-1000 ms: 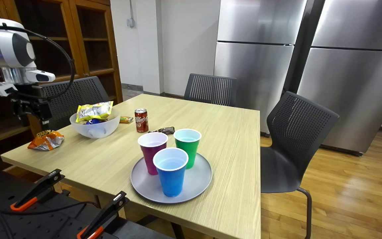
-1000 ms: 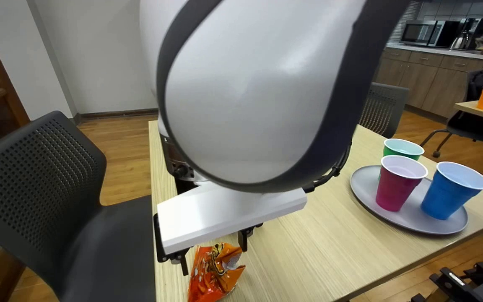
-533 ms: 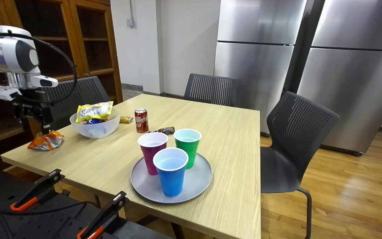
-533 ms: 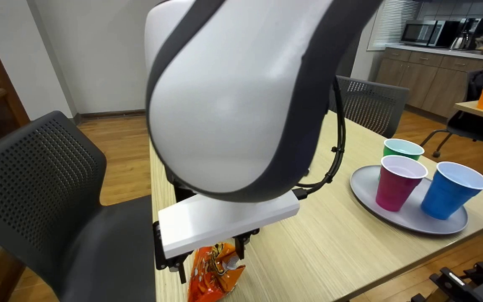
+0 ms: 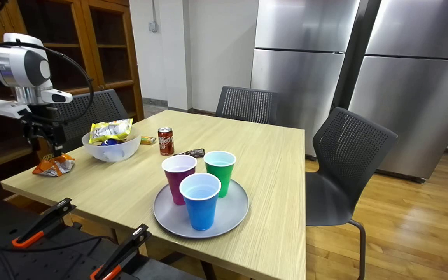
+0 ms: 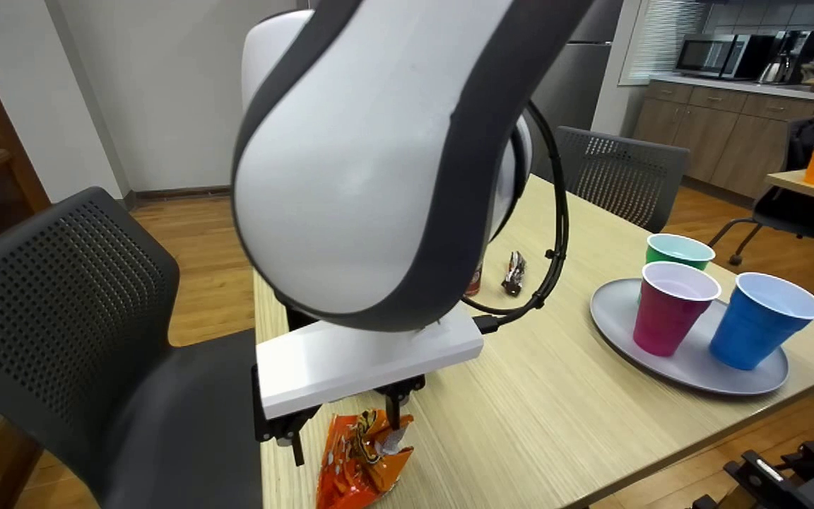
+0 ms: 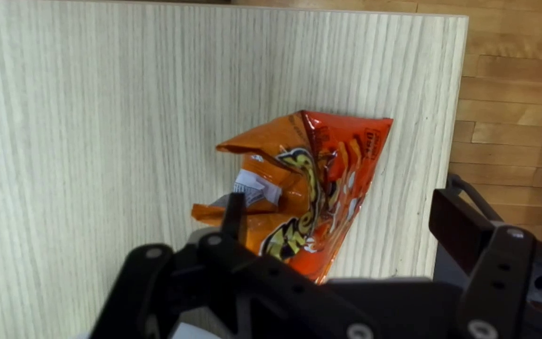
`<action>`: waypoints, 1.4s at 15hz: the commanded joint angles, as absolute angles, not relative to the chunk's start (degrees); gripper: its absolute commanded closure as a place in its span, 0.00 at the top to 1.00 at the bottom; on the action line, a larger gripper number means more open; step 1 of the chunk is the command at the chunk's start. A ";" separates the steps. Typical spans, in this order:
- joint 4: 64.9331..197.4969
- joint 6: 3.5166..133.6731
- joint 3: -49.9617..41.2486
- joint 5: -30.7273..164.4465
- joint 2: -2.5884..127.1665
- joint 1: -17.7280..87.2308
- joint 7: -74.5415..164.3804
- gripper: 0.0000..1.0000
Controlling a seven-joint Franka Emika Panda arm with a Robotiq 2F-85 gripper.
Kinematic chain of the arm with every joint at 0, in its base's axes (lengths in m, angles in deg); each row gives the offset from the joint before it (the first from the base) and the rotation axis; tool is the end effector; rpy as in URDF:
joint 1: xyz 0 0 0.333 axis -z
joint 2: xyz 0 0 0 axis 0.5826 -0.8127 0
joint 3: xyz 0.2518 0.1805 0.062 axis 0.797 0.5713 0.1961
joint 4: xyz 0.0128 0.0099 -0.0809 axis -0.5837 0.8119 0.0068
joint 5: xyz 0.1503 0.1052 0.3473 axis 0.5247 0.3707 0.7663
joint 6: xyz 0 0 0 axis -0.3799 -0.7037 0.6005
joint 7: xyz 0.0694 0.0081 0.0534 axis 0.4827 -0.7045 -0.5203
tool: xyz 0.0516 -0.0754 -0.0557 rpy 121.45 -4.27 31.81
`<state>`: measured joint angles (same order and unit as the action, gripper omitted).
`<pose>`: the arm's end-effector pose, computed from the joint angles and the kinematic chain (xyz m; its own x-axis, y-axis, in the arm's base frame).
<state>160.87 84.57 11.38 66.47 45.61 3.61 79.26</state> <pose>0.3992 0.3910 0.1316 0.9885 0.1082 -0.1058 0.1061 -0.9940 -0.0258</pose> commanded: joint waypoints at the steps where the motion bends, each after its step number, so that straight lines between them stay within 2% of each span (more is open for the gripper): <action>1: 158.45 83.10 11.55 68.42 44.27 3.94 76.53 1.00; 5: 157.67 82.92 11.55 69.06 43.63 3.92 75.81 1.00; 6: 157.52 82.84 11.56 69.35 43.52 3.95 75.64 0.76; 8: 157.31 82.81 11.46 69.64 43.30 3.87 75.37 0.67; 11: 157.30 82.85 11.29 69.74 43.35 3.80 75.36 0.42; 16: 157.47 82.99 10.95 69.87 43.52 3.73 75.67 0.05; 17: 157.49 83.03 10.90 69.87 43.54 3.69 75.75 0.00; 21: 157.77 83.18 10.73 69.83 43.81 3.55 76.06 0.00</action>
<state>158.65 84.47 10.83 68.32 43.83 3.61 77.53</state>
